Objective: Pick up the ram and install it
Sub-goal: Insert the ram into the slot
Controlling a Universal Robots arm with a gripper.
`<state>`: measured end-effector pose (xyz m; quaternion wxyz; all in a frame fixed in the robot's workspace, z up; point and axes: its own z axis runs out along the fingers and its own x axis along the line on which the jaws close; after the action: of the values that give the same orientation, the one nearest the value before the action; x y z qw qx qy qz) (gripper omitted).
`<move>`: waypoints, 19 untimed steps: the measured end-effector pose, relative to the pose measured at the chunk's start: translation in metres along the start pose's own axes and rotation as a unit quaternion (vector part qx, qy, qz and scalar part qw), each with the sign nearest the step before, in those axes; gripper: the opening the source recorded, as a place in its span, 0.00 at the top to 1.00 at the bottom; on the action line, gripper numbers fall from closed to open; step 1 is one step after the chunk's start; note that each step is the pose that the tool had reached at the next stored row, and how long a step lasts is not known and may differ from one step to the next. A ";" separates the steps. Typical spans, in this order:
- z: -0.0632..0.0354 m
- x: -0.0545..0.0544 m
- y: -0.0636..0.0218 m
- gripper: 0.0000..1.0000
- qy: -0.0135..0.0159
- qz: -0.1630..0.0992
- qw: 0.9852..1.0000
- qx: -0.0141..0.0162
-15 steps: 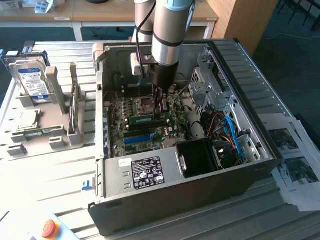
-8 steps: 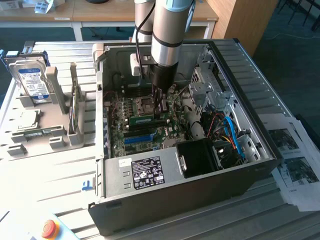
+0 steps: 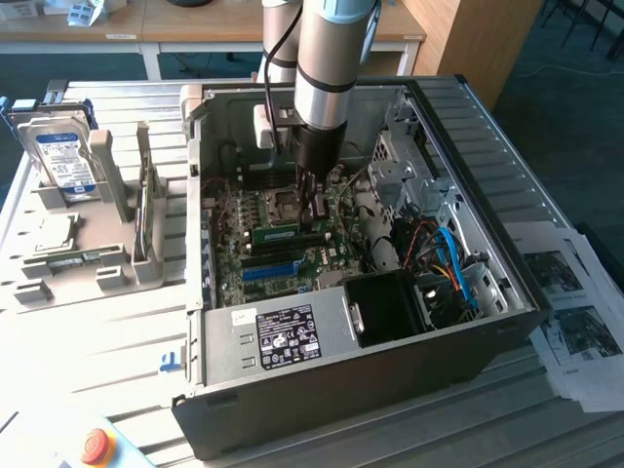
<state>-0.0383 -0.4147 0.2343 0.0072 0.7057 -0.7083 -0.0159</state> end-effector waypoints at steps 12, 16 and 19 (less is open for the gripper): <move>0.0027 0.000 0.0000 0.88 0.000 0.002 1.000 0.000; 0.0028 0.000 0.0002 0.88 0.000 0.003 1.000 0.000; 0.0028 0.000 0.0005 0.88 0.000 0.003 1.000 0.000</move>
<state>-0.0389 -0.4147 0.2315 0.0071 0.7037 -0.7103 -0.0160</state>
